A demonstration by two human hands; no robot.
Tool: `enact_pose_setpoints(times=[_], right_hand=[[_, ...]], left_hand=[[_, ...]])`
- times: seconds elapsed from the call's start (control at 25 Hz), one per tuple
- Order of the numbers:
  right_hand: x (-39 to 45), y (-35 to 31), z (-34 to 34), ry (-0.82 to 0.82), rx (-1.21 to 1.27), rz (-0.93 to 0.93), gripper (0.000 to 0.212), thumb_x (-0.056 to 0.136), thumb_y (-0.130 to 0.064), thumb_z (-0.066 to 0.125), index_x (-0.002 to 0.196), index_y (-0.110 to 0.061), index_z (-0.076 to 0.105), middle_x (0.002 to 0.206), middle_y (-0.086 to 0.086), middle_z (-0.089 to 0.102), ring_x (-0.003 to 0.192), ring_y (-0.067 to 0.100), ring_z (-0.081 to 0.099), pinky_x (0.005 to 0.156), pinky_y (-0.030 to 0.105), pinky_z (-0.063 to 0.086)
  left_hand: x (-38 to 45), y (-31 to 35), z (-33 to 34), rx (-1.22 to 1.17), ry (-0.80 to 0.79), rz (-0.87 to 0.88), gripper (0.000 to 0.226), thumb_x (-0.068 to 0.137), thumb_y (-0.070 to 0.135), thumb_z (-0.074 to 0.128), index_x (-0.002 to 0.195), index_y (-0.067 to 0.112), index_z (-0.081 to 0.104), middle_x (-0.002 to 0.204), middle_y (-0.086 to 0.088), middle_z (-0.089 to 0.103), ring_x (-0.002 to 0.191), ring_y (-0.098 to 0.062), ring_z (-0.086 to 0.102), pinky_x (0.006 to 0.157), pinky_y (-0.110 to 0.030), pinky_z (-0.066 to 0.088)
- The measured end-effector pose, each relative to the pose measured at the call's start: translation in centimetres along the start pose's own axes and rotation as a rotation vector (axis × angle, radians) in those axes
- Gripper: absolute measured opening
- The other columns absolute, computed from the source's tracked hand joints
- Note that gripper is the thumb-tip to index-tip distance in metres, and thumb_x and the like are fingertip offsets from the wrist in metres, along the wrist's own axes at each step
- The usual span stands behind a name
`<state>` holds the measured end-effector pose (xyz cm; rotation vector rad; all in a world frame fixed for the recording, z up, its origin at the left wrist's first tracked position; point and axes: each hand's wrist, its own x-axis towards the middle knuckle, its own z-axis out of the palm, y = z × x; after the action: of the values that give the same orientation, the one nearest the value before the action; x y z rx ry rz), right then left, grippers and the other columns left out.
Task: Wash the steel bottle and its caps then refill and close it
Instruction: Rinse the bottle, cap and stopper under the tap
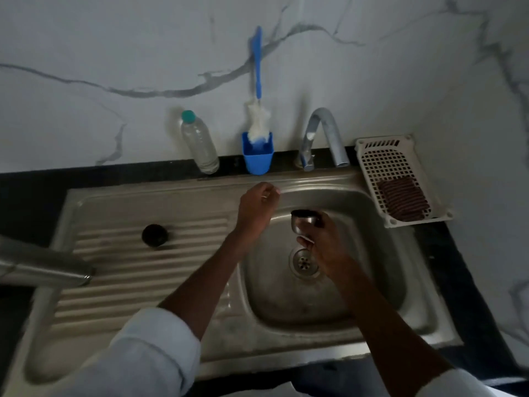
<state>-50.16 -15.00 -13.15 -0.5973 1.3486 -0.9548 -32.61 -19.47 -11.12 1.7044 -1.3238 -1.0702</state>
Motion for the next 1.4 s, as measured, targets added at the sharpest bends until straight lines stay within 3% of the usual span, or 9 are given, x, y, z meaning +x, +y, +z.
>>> enact_pose_setpoints(times=[0.12,0.24,0.36,0.48,0.64,0.88,1.08,1.2,1.4], right_hand=[[3.1,-1.2,-1.2,0.064,-0.141,-0.119,0.057,0.072,0.01,0.082,0.124,0.009,0.06,0.11,0.022,0.07,0.087,0.017,0.069,0.067,0.026,0.054],[4.7,-1.9,-2.0,0.133,-0.35,-0.16,0.065,0.079,0.003,0.08,0.135,-0.01,0.049,0.112,0.001,0.063,0.096,0.017,0.063,0.079,0.03,0.054],[6.5,-1.6,-2.7,0.149,-0.397,-0.238,0.072,0.075,-0.002,0.082,0.138,-0.021,0.051,0.122,-0.002,0.063,0.106,0.014,0.064,0.087,0.031,0.054],[7.8,-0.9,-2.7,0.176,-0.429,-0.262,0.071,0.071,0.008,0.081,0.123,-0.032,0.054,0.113,-0.008,0.066,0.1,0.007,0.064,0.081,0.02,0.051],[8.2,0.2,-2.5,0.191,-0.413,-0.236,0.071,0.07,0.011,0.079,0.118,-0.035,0.055,0.104,-0.018,0.064,0.094,-0.002,0.062,0.075,0.016,0.052],[8.2,0.2,-1.8,0.189,-0.405,-0.22,0.065,0.072,0.01,0.078,0.116,-0.031,0.054,0.1,-0.018,0.063,0.089,-0.002,0.061,0.07,0.013,0.05],[7.6,1.0,-2.3,0.176,-0.417,-0.204,0.065,0.073,0.009,0.078,0.118,-0.03,0.053,0.103,-0.017,0.06,0.092,-0.001,0.06,0.071,0.013,0.049],[7.5,1.2,-2.9,0.153,-0.435,-0.2,0.064,0.074,0.009,0.078,0.122,-0.025,0.054,0.104,-0.015,0.06,0.091,-0.002,0.059,0.066,0.006,0.047],[7.9,1.4,-4.1,0.017,-0.547,-0.186,0.065,0.073,0.011,0.079,0.125,-0.019,0.055,0.109,-0.003,0.063,0.097,0.01,0.061,0.067,0.005,0.047]], left_hand=[[4.1,2.9,3.6,0.058,-0.097,0.009,0.035,0.094,0.019,0.073,0.128,0.013,0.066,0.113,-0.005,0.073,0.107,-0.022,0.07,0.089,-0.028,0.05],[6.8,5.4,6.4,0.17,-0.175,0.076,0.044,0.096,0.026,0.068,0.139,0.02,0.06,0.117,0.004,0.064,0.105,-0.013,0.063,0.086,-0.024,0.043],[8.8,6.5,8.0,0.275,-0.136,0.093,0.015,0.098,0.034,0.059,0.1,0.025,0.071,0.103,0.0,0.069,0.097,-0.018,0.065,0.08,-0.03,0.047],[10.1,5.0,8.5,0.223,-0.065,0.116,0.027,0.099,0.032,0.059,0.072,0.031,0.061,0.086,-0.002,0.073,0.09,-0.025,0.073,0.073,-0.031,0.049],[10.3,3.2,8.4,-0.048,-0.093,0.116,0.015,0.1,0.026,0.065,0.094,0.033,0.077,0.086,0.018,0.075,0.09,-0.01,0.076,0.088,-0.041,0.063],[10.0,3.6,8.5,-0.138,-0.098,0.132,0.016,0.104,0.007,0.06,0.105,0.007,0.076,0.093,-0.001,0.074,0.076,0.007,0.07,0.073,-0.015,0.057],[8.6,3.8,8.3,-0.271,-0.145,0.075,0.019,0.104,0.009,0.061,0.107,0.026,0.069,0.098,0.003,0.072,0.094,-0.016,0.072,0.085,-0.036,0.064],[7.8,2.6,7.6,-0.414,-0.15,0.042,0.033,0.101,0.007,0.066,0.127,0.028,0.062,0.108,0.001,0.074,0.095,-0.024,0.073,0.084,-0.04,0.064],[3.7,-2.5,3.8,0.113,0.053,0.107,0.034,0.104,0.025,0.061,0.138,0.023,0.063,0.121,0.001,0.074,0.109,-0.009,0.07,0.095,-0.035,0.057]])
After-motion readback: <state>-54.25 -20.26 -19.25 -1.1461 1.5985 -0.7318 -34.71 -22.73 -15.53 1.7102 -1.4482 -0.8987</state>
